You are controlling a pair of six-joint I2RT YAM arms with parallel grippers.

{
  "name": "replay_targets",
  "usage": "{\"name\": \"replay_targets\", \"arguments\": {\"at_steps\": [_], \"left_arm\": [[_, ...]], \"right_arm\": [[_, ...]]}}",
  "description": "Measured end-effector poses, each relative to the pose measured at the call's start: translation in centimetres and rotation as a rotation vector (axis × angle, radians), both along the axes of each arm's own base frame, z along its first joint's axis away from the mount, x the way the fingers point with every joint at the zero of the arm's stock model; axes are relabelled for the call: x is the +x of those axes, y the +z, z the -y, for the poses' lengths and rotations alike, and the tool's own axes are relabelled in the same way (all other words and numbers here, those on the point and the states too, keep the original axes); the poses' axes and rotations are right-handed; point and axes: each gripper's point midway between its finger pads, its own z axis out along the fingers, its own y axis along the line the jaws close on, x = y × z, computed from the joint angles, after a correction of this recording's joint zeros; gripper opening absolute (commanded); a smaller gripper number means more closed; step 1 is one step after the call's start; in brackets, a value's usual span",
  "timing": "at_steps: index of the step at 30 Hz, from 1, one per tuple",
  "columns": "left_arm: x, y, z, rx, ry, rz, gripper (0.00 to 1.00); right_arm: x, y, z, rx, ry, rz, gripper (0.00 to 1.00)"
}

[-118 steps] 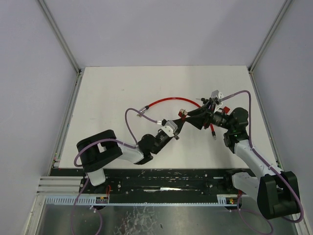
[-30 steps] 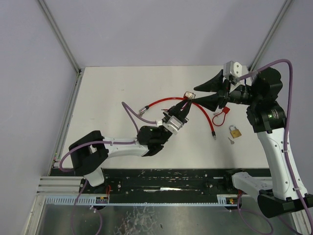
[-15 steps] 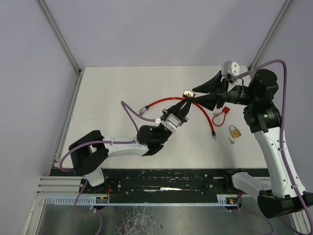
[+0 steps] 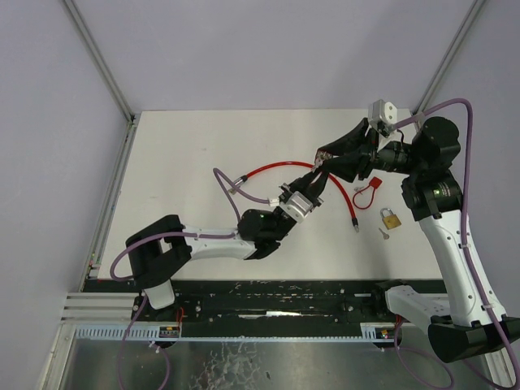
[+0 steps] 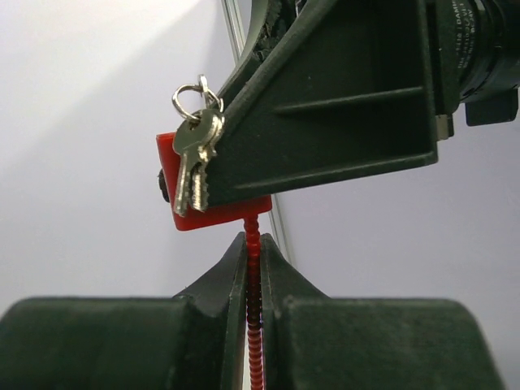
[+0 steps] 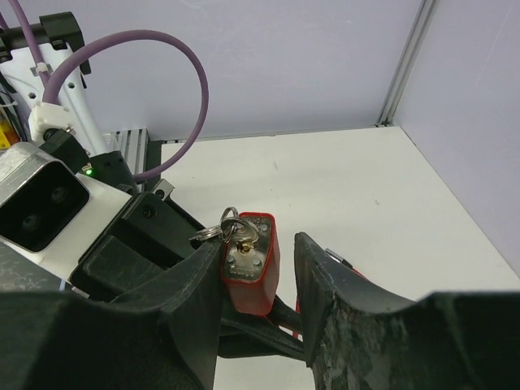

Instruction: Lock with the key

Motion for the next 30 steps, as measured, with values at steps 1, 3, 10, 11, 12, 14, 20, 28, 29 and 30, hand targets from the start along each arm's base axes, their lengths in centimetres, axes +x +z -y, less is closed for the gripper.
{"name": "replay_targets", "arguments": {"at_steps": [1,3,10,11,12,14,20,28,29,30], "left_arm": [[-0.1,-0.1,0.1,0.001,-0.003,0.0,0.0],[-0.2,-0.1,0.2,0.001,-0.005,-0.001,0.0],[-0.1,-0.2,0.2,0.003,-0.001,-0.006,0.0],[-0.1,-0.2,0.2,0.003,-0.001,-0.006,0.0],[-0.1,-0.2,0.2,0.003,-0.001,-0.007,0.0],[-0.1,-0.2,0.2,0.004,0.0,-0.007,0.0],[-0.2,-0.2,0.2,0.004,-0.003,-0.006,0.0],[-0.4,-0.1,0.3,0.0,-0.008,-0.006,0.35],[-0.5,-0.1,0.3,-0.003,-0.009,-0.006,0.41],[-0.5,-0.1,0.3,-0.004,-0.01,-0.006,0.46]], "right_arm": [[0.0,0.0,0.0,0.001,0.0,0.0,0.42],[0.0,0.0,0.0,0.003,0.001,0.001,0.42],[0.0,-0.3,0.0,0.009,0.002,0.002,0.41],[0.0,-0.4,0.0,0.01,0.002,0.0,0.41],[0.0,-0.4,-0.1,0.01,0.003,-0.002,0.4],[0.0,-0.5,-0.1,0.011,0.003,-0.002,0.38],[-0.1,-0.4,-0.1,0.013,0.013,0.001,0.01],[-0.2,-0.6,-0.1,0.014,0.024,0.013,0.0],[0.0,-0.8,0.0,0.013,0.018,0.007,0.0],[0.1,-1.1,0.1,0.013,0.01,-0.002,0.0]]}}
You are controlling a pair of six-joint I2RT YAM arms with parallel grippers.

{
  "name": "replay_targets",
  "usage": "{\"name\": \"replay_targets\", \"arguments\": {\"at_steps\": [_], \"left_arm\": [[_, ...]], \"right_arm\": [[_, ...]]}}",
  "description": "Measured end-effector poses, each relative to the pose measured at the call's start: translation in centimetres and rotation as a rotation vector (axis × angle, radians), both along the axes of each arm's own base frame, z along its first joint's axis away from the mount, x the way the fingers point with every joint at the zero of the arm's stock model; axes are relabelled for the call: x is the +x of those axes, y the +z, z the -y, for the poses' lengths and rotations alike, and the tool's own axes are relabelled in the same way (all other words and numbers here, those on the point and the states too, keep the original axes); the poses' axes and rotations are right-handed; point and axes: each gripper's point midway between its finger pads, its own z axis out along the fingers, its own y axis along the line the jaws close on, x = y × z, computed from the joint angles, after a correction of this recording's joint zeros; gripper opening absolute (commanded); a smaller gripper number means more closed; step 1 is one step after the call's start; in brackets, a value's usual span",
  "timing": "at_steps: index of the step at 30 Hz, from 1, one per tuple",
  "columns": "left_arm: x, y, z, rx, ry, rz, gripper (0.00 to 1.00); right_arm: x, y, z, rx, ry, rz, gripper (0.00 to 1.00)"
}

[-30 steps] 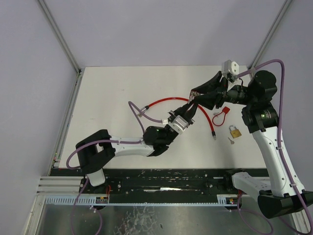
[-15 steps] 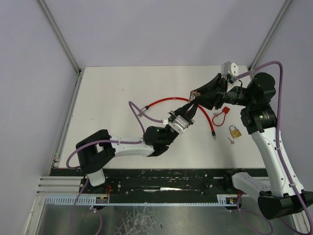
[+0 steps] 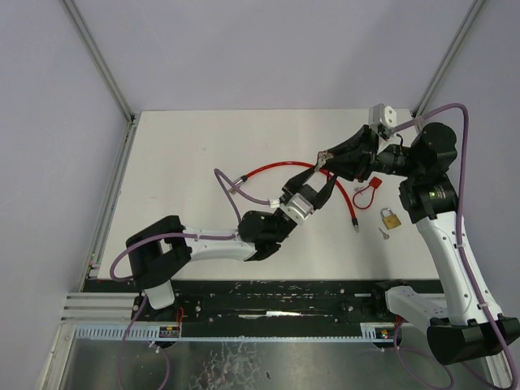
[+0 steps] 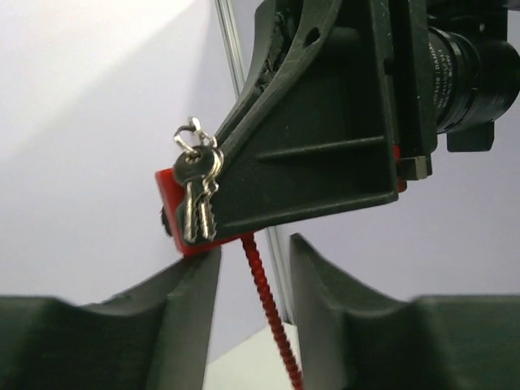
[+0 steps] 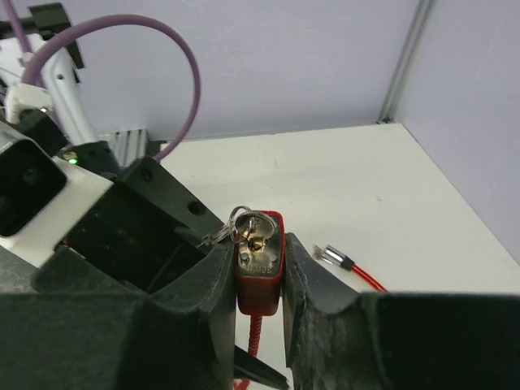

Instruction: Lock with the key

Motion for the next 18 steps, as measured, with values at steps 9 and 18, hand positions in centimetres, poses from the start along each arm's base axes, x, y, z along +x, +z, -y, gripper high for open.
{"name": "replay_targets", "arguments": {"at_steps": [9,18], "left_arm": [[-0.4,-3.1,-0.5,0.042,-0.029,-0.066,0.6],[-3.4,-6.9,-3.8,0.043,-0.193,-0.258,0.73]], "right_arm": [[3.4,-2.7,4.1,0.078,-0.178,-0.083,0.0],[5.5,-5.2,6.4,0.143,-0.303,-0.134,0.0]]}}
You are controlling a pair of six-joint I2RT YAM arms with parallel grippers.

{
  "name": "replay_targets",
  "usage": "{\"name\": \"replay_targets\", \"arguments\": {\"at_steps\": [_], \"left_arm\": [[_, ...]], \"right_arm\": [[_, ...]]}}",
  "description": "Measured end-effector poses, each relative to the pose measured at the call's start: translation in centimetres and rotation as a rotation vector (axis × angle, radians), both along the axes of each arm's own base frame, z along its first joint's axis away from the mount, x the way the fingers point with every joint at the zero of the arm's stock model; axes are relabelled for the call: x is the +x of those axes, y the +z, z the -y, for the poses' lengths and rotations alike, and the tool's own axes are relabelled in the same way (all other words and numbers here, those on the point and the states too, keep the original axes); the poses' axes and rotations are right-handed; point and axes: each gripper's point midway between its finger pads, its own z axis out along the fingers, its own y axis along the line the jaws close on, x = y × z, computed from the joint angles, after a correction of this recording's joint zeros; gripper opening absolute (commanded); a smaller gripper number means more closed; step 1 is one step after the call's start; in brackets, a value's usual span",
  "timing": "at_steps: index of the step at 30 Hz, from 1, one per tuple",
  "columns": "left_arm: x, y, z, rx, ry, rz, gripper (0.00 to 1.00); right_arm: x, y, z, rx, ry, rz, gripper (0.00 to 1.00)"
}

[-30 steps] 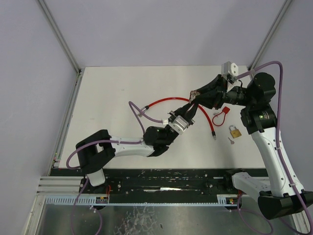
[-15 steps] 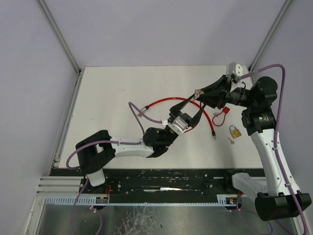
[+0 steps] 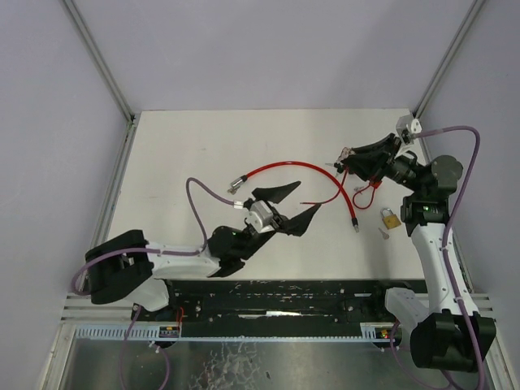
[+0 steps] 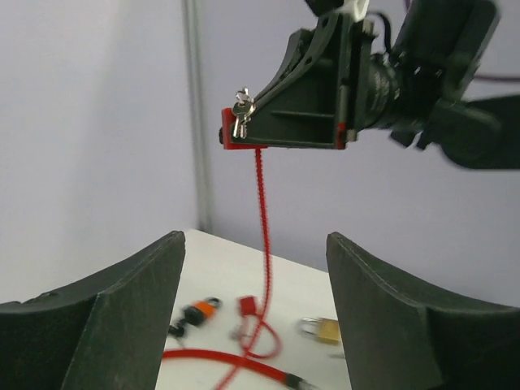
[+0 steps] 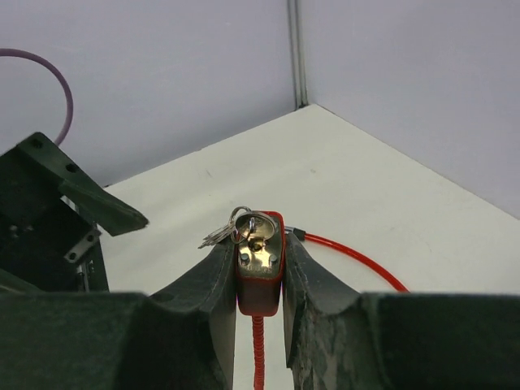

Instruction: Lock with the key

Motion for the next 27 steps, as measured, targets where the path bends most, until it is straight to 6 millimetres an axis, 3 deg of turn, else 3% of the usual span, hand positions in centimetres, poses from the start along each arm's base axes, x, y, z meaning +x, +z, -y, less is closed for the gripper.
{"name": "replay_targets", "arguments": {"at_steps": [4,6,9,11,17,23,27], "left_arm": [[-1.9,-1.5,-0.7,-0.078,-0.152,-0.171,0.86],[-2.6,-4.4,-0.7,-0.113,-0.225,-0.308,0.88],[-2.8,-9.8,-0.5,-0.15,-0.277,-0.55,0.81],[-2.5,-11.9,-0.2,-0.195,-0.285,-0.679,0.74],[-0.9,-14.2,0.0,-0.419,-0.277,-0.933,0.7],[0.8,-18.3,-0.2,-0.628,-0.221,-1.167,0.7],[2.1,-19.0,0.0,-0.768,-0.198,-1.252,0.7]], "right_arm": [[0.6,-1.7,0.8,0.043,-0.056,-0.036,0.0],[0.9,-2.6,1.1,0.068,-0.077,-0.058,0.0],[1.2,-3.6,1.3,0.101,-0.105,-0.084,0.0],[1.4,-4.0,1.5,0.12,-0.123,-0.098,0.0],[1.8,-4.6,1.9,0.165,-0.164,-0.117,0.0],[1.9,-4.6,2.2,0.197,-0.182,-0.124,0.0],[2.0,-4.3,2.3,0.212,-0.191,-0.119,0.0]]}}
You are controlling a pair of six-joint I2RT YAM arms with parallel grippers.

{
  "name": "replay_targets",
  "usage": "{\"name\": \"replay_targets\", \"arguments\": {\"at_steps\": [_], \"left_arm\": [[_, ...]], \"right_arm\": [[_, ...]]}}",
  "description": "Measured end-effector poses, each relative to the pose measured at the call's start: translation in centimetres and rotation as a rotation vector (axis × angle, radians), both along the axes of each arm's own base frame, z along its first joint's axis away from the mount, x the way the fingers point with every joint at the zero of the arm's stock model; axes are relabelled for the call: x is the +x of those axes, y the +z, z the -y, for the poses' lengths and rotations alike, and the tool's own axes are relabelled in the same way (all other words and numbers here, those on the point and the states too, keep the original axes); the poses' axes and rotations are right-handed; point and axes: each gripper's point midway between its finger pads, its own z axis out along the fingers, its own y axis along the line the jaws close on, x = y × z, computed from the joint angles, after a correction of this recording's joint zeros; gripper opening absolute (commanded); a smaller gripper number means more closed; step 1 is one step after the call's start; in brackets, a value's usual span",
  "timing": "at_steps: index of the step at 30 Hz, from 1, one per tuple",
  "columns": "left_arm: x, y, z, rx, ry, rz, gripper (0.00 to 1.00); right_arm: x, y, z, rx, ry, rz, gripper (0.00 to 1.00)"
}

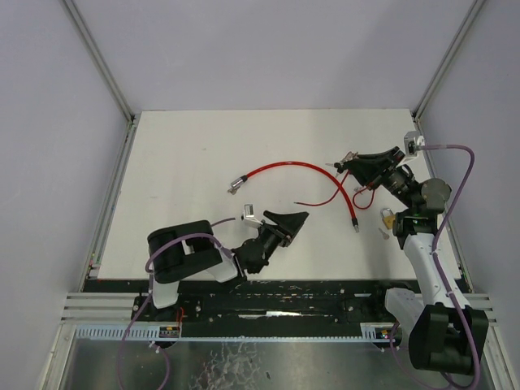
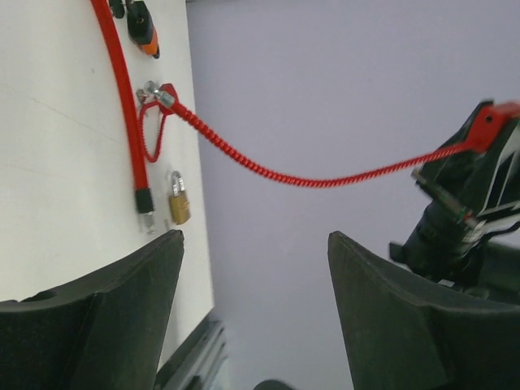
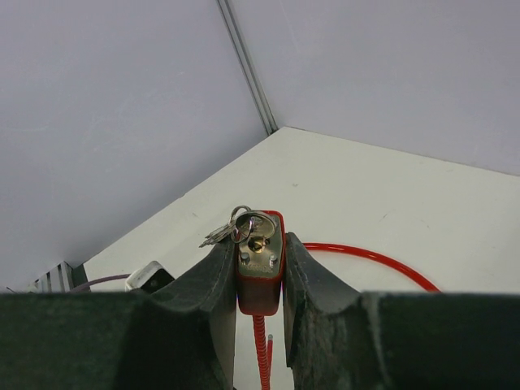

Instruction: Lock with the key

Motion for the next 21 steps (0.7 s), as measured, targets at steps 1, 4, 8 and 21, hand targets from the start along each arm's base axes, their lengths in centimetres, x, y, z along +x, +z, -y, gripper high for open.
{"name": "replay_targets", "arguments": {"at_steps": [1,4,8,21], "left_arm": [[0.3,0.1,0.1,-0.02,0.011,-0.017,0.7],[1.5,0.8,0.9,-0.083,0.043,-0.062,0.67],[2.9,1.2,1.9,-0.127,0.069,-0.099,0.6],[6.1,-2.9,2.0,-0.077,0.123,-0.211,0.4]], "right_arm": [[0.0,0.0,0.0,0.002,-0.001,-0.001,0.0],[0.1,-0.2,0.0,0.008,-0.003,-0.01,0.0],[0.4,-0.6,0.1,0.016,-0.002,-0.027,0.0],[0.3,-0.6,0.0,0.023,0.001,-0.032,0.0]]}}
